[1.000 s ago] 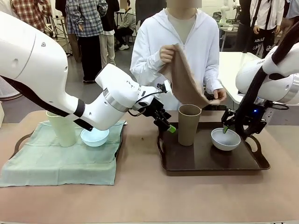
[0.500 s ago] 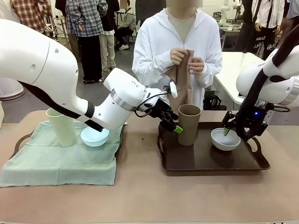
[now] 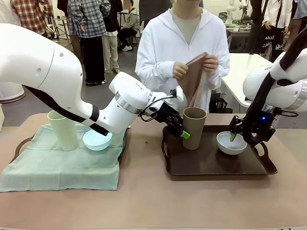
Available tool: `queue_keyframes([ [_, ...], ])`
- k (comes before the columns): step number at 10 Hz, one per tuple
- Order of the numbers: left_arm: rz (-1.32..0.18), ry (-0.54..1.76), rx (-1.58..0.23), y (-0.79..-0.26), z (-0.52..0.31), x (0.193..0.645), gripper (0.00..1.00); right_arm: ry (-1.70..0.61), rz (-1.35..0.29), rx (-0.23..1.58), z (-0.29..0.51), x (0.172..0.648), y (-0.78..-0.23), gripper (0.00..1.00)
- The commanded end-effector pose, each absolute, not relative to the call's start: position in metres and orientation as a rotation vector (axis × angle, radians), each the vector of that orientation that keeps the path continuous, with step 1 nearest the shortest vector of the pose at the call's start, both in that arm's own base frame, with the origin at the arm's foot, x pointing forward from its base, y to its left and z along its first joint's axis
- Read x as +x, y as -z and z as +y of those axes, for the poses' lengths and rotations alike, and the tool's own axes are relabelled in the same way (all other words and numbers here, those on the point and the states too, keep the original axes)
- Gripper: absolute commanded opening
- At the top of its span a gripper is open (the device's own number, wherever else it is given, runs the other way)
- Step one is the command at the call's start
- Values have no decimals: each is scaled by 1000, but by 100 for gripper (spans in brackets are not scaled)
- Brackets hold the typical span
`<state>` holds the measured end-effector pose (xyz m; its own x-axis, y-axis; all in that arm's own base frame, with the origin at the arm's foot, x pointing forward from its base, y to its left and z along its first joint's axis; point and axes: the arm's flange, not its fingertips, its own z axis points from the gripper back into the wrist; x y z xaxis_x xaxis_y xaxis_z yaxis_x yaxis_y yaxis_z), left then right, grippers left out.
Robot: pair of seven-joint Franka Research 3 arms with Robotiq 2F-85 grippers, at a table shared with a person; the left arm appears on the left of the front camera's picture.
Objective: Set up a tray with a mat and arrange the tableware.
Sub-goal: Pick up the Picnic Bowl and Reusable plastic cup from the Handle tray in front of the human's position and hold them in the air.
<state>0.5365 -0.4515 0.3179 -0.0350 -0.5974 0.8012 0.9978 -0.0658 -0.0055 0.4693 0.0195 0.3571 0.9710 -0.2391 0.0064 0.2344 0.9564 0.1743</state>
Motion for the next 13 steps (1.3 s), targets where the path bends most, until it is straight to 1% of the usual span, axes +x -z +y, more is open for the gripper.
queue_keyframes([
  [1, -719, 1544, -767, -304, -458, 537, 100, 222, -23, 180, 20, 468, -349, 88],
  [4, -713, 1588, -751, -284, -469, 531, 100, 218, -7, 179, 21, 470, -340, 88],
  [8, -752, 1585, -751, -283, -485, 526, 100, 215, 9, 175, 19, 470, -331, 88],
  [11, -746, 1576, -750, -281, -494, 527, 100, 205, 11, 190, 18, 470, -330, 88],
  [12, -754, 1575, -749, -280, -493, 527, 67, 186, 14, 190, 18, 469, -330, 31],
  [13, -749, 1573, -744, -281, -493, 528, 41, 186, 4, 199, 17, 469, -332, 31],
])
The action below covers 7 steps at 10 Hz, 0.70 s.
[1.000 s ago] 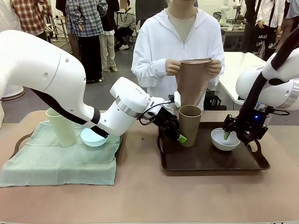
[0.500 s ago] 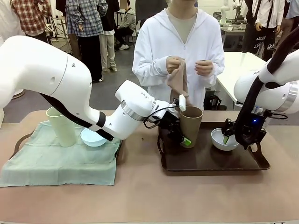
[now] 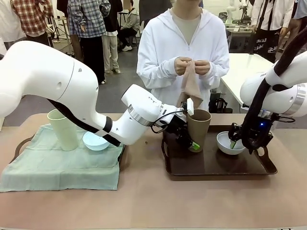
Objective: Set up a tray with a mat and arrange the tableware.
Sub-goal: Pick up the Picnic Bowl and Reusable plastic cup from the Handle tray in front of the human's position and hold them in the air.
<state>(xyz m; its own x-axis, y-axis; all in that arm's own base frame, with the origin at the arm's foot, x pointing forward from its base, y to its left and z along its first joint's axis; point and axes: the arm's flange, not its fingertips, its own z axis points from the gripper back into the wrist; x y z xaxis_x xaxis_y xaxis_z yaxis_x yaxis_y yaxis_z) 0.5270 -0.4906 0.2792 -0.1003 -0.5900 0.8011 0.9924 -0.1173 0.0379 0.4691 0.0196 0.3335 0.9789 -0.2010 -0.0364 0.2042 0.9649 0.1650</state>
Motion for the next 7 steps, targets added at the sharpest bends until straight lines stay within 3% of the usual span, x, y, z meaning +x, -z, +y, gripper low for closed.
queue_keyframes([
  [1, -749, 1567, -739, -281, -491, 529, 8, 189, -4, 203, 16, 469, -333, 0],
  [2, -748, 1561, -734, -281, -490, 530, 0, 192, -17, 193, 14, 469, -335, 28],
  [3, -747, 1559, -733, -282, -488, 530, 0, 191, -31, 187, 12, 469, -337, 0],
  [4, -747, 1559, -729, -283, -486, 530, 0, 191, -34, 182, 12, 470, -339, 0],
  [5, -748, 1558, -722, -284, -484, 530, 21, 189, -40, 165, 12, 472, -338, 0],
  [6, -748, 1553, -717, -285, -482, 531, 21, 190, -46, 147, 11, 472, -339, 0],
  [7, -748, 1551, -711, -286, -480, 531, 0, 187, -49, 137, 9, 472, -341, 0],
])
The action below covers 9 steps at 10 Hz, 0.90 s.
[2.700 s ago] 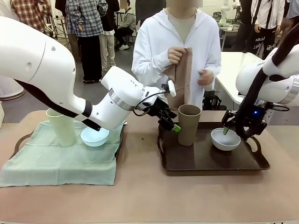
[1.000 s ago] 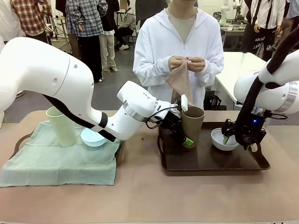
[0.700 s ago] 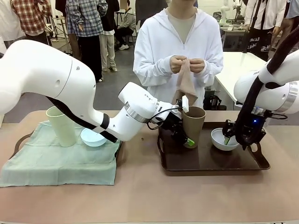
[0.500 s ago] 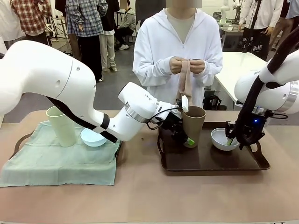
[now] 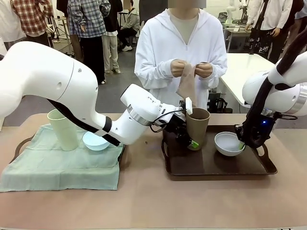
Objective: Set up a tray with a mat and arrange the tableware.
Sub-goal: Pick up the Picnic Bowl and Reusable plastic cup from the Handle tray in front of the human's position and hold them in the air.
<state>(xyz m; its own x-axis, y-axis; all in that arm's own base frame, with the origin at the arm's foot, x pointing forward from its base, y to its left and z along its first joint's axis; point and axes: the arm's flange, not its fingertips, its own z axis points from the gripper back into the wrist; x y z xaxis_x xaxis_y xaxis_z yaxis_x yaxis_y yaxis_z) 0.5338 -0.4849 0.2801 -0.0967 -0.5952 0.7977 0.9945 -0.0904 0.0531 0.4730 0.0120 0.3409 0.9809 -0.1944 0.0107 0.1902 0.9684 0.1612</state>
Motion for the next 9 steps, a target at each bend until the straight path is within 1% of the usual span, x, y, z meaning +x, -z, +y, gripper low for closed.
queue_keyframes([
  [1, -746, 1551, -707, -287, -480, 531, 21, 180, -51, 134, 8, 473, -343, 0],
  [2, -746, 1549, -701, -288, -478, 532, 0, 179, -48, 137, 6, 474, -344, 0],
  [4, -745, 1576, -656, -294, -474, 526, 0, 136, -16, 180, 6, 475, -349, 0],
  [5, -708, 1586, -645, -303, -469, 517, 68, 75, 67, 222, 5, 471, -361, 0],
  [6, -702, 1594, -666, -323, -458, 501, 68, 15, 145, 282, 2, 462, -385, 0],
  [7, -687, 1578, -677, -344, -449, 481, 68, -24, 179, 293, 0, 453, -410, 0],
  [8, -678, 1545, -660, -366, -441, 461, 68, -43, 183, 286, 1, 444, -434, 0],
  [9, -713, 1560, -641, -390, -436, 440, 68, -27, 164, 251, 1, 438, -455, 0],
])
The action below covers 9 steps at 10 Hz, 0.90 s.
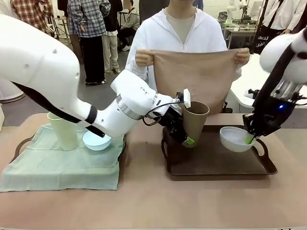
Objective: Set up a tray with a mat and arrange the tableware.
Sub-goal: Pick up the Picnic Bowl and Reusable plastic cup from the Handle tray in front of the human's position and hold them in the air.
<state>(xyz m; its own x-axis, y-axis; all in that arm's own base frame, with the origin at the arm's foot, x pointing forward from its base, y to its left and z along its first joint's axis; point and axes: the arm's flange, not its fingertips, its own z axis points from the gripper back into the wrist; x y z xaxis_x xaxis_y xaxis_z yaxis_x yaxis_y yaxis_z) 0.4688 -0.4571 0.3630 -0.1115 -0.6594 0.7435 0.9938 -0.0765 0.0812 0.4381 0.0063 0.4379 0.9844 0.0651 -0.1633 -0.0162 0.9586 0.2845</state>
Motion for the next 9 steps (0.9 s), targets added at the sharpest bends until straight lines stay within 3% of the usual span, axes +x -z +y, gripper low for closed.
queue_keyframes([
  [1, -744, 1563, -646, -410, -432, 423, 68, -10, 143, 212, 3, 433, -475, 0],
  [5, -861, 1607, -664, -486, -424, 357, 68, -11, 40, 150, 22, 401, -540, 0],
  [9, -876, 1597, -630, -511, -435, 352, 68, -34, 12, 169, 26, 395, -556, 0],
])
